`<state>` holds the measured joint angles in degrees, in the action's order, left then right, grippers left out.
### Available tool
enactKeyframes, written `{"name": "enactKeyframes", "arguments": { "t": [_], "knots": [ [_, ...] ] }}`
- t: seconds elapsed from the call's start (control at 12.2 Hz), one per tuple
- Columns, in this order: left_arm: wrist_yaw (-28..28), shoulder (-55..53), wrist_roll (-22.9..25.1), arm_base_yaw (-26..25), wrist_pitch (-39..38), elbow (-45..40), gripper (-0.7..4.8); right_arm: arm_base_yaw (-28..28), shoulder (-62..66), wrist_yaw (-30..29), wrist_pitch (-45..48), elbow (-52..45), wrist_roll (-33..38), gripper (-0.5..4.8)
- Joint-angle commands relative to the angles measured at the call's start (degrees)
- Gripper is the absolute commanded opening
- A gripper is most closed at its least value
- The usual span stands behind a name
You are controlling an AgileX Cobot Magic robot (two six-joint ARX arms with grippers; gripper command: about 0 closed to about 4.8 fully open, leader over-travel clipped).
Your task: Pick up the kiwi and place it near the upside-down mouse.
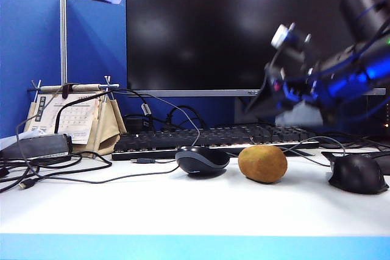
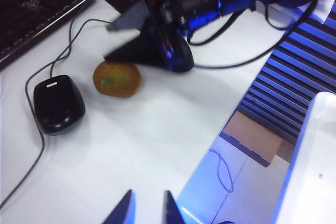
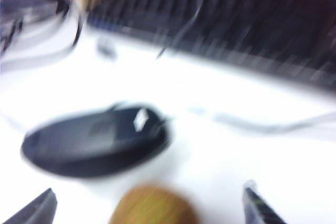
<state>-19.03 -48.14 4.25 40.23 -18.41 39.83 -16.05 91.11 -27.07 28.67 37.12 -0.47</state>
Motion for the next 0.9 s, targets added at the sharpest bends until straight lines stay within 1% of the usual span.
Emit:
{"name": "enactKeyframes", "arguments": {
  "t": [0.08, 0.16, 0.49, 0.57, 0.74, 0.82, 0.9],
  "knots": [
    [0.4, 0.1, 0.3, 0.0, 0.3, 0.2, 0.80, -1.2, 0.9, -1.2, -2.6, 0.1, -4.2, 4.75],
    [1.2, 0.1, 0.3, 0.0, 1.4, 0.2, 0.80, -1.2, 2.9, -1.5, -3.2, 0.1, -4.7, 4.75],
    [1.0, 0.1, 0.2, 0.0, 1.3, 0.2, 0.80, -1.7, 9.4, -1.1, -3.0, 0.6, -5.7, 4.75],
    [1.0, 0.1, 0.2, 0.0, 1.2, 0.2, 0.80, -2.0, 11.2, -0.9, -1.4, 0.7, -5.7, 4.75],
    [0.9, 0.1, -0.2, 0.0, 0.5, 0.2, 0.80, -2.0, 11.2, 0.2, -0.5, 1.7, -5.3, 4.71],
    [0.8, 0.1, -0.2, 0.0, 0.2, 0.2, 0.80, -2.0, 11.2, 0.2, -0.5, 1.8, -5.2, 4.44],
    [0.8, 0.1, -0.4, 0.0, -0.4, 0.2, 0.80, -2.0, 11.2, 0.2, -0.5, 1.9, -4.3, 3.73]
  ]
}}
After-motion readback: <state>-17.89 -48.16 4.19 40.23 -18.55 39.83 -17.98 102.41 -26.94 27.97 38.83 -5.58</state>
